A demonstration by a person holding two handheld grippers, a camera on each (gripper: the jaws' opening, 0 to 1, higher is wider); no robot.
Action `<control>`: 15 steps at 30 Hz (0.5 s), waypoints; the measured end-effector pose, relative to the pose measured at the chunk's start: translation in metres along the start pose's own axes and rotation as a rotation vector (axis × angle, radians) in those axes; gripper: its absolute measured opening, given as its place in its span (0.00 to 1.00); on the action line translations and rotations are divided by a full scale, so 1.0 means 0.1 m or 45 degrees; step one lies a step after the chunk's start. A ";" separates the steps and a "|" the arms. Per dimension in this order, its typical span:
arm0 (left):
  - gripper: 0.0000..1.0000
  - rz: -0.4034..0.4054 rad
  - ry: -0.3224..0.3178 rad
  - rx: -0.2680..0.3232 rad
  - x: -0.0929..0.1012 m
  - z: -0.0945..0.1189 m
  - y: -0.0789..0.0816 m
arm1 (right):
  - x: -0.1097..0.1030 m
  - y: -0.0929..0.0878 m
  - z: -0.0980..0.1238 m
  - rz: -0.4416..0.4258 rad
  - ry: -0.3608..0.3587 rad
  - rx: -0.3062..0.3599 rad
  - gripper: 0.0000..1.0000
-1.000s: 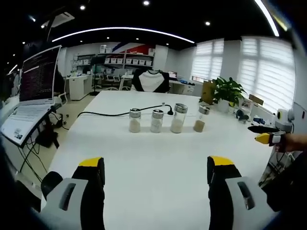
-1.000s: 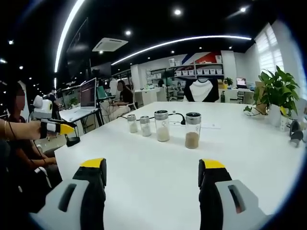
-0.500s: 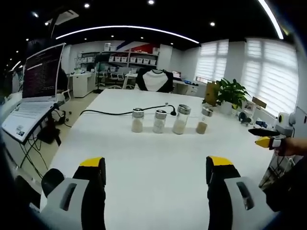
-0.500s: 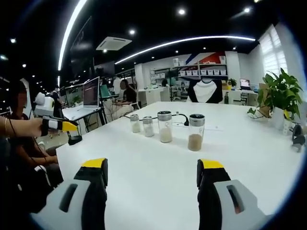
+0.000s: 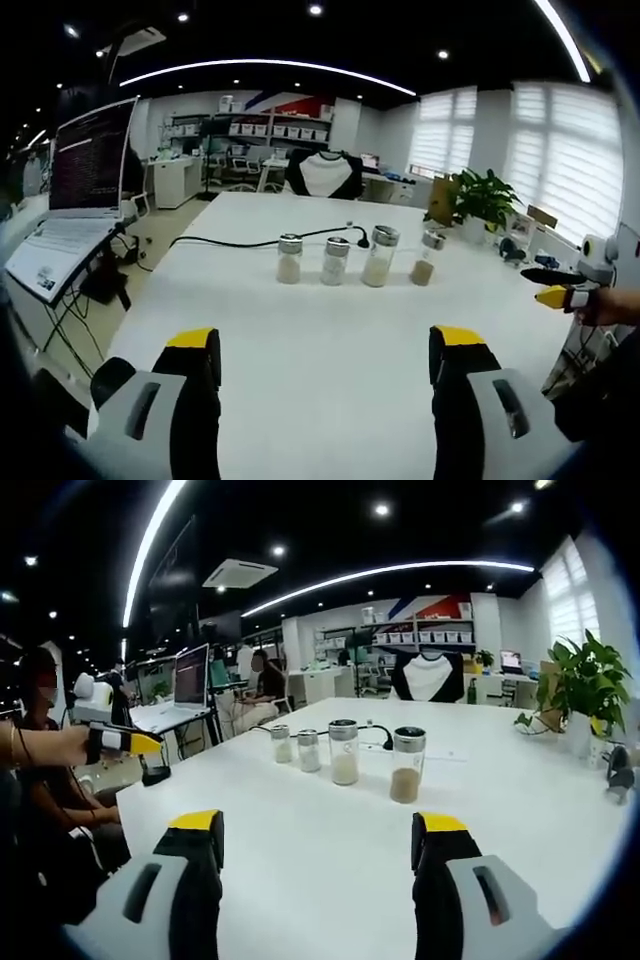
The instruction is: Rotate the seasoning bottle until the label or dispensing opening points toward the visible target arrow and the bottle remains upright within the marked orientation range
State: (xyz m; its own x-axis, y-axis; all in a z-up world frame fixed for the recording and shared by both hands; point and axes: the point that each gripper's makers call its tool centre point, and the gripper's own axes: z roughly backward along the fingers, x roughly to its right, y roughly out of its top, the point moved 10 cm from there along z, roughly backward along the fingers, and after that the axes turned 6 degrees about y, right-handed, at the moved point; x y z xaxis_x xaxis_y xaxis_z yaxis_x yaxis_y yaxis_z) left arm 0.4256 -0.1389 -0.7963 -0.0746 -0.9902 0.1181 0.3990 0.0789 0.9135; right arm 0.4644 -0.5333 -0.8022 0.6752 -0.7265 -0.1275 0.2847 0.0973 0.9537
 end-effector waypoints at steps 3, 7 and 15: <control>0.91 -0.001 0.008 -0.011 -0.01 0.00 -0.01 | 0.02 0.00 0.00 -0.007 -0.010 0.001 0.77; 0.91 -0.018 0.057 -0.023 -0.02 -0.01 -0.01 | 0.04 0.00 0.00 -0.015 -0.025 0.014 0.76; 0.91 0.034 0.065 0.005 0.01 0.01 0.09 | 0.06 0.08 -0.04 -0.022 -0.037 0.060 0.75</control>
State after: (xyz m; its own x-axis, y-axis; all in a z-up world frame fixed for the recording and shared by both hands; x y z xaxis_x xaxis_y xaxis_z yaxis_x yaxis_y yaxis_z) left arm 0.4277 -0.1393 -0.7877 -0.0174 -0.9923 0.1224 0.3963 0.1056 0.9120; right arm 0.4732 -0.5340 -0.7966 0.6504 -0.7472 -0.1365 0.2631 0.0531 0.9633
